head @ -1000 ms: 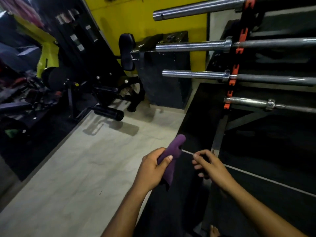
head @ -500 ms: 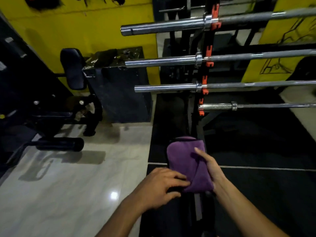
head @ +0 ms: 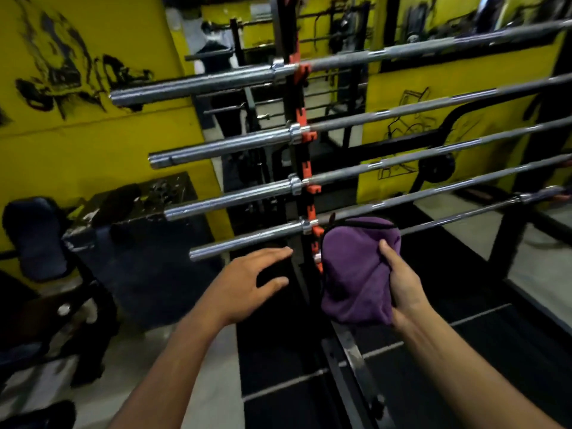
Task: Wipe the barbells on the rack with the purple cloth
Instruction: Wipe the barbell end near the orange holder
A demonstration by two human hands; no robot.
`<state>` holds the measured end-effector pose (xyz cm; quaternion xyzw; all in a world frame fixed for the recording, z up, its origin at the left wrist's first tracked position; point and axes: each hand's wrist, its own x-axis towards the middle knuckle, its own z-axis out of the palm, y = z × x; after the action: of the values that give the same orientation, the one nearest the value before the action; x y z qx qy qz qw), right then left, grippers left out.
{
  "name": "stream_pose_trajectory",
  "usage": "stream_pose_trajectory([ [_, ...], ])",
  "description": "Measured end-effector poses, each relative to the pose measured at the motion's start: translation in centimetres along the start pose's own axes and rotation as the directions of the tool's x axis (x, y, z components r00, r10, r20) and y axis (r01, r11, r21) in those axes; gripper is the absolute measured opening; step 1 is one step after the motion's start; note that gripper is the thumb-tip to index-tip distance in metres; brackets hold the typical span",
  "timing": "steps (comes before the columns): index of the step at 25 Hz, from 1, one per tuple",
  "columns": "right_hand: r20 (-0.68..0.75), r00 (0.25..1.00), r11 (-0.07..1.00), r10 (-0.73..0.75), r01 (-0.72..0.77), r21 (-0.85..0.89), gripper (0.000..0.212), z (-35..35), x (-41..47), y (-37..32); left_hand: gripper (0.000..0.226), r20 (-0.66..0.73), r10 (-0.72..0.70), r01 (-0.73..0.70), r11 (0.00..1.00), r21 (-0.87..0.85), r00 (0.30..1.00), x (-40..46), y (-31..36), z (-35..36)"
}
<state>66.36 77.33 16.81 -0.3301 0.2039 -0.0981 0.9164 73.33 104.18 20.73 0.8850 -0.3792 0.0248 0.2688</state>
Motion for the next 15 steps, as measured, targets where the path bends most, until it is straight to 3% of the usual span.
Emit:
stream_pose_trajectory([
  [3, -0.094, 0.975, 0.980, -0.201, 0.199, -0.028, 0.025, 1.0, 5.1, -2.0, 0.055, 0.020, 0.127, -0.128, 0.989, 0.073, 0.992, 7.2, -2.0, -2.5],
  [7, -0.169, 0.929, 0.944, -0.329, 0.330, -0.021, 0.021, 3.4, 13.0, -5.3, 0.058, 0.046, 0.310, -0.312, 0.926, 0.213, 0.950, 19.1, -5.0, -6.0],
  [11, -0.191, 0.911, 0.909, -0.366, 0.394, 0.135, 0.038, 5.8, 21.6, -10.3, 0.058, 0.065, 0.445, -0.443, 0.845, 0.301, 0.893, 33.0, -6.6, -10.6],
  [15, -0.182, 0.865, 0.850, -0.468, 0.497, 0.175, 0.054, 10.6, 30.2, -16.3, 0.051, -0.051, 0.562, -0.486, 0.753, 0.445, 0.825, 42.5, -7.9, -16.8],
])
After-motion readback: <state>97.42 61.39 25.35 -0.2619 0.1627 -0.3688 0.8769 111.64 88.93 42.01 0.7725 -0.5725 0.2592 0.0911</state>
